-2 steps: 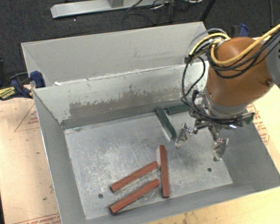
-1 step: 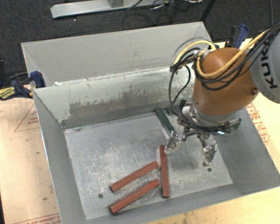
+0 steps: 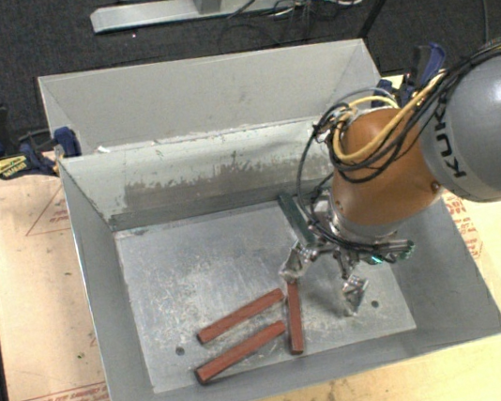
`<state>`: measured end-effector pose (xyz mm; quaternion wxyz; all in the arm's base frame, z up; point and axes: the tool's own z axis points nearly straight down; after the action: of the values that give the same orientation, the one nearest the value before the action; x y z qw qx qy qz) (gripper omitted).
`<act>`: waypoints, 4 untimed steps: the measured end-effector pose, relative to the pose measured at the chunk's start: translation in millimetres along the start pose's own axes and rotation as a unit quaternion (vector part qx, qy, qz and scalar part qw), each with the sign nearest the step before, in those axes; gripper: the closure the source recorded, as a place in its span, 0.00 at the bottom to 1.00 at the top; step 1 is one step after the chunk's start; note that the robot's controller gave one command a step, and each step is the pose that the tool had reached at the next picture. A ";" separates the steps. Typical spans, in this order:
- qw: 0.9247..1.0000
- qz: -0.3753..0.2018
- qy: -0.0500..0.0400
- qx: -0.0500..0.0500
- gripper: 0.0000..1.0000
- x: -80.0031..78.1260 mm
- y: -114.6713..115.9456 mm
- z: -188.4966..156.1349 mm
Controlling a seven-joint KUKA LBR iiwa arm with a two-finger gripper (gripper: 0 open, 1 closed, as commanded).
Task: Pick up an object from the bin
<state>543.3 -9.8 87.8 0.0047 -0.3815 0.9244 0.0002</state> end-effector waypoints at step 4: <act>0.986 -0.164 0.011 -0.004 1.00 -62.0 38.4 12.3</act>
Offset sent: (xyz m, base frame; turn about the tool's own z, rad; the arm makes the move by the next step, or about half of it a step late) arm -0.0067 0.0524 -0.0178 -0.1674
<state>560.2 61.2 76.0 -0.0068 -0.5282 0.8491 -0.0013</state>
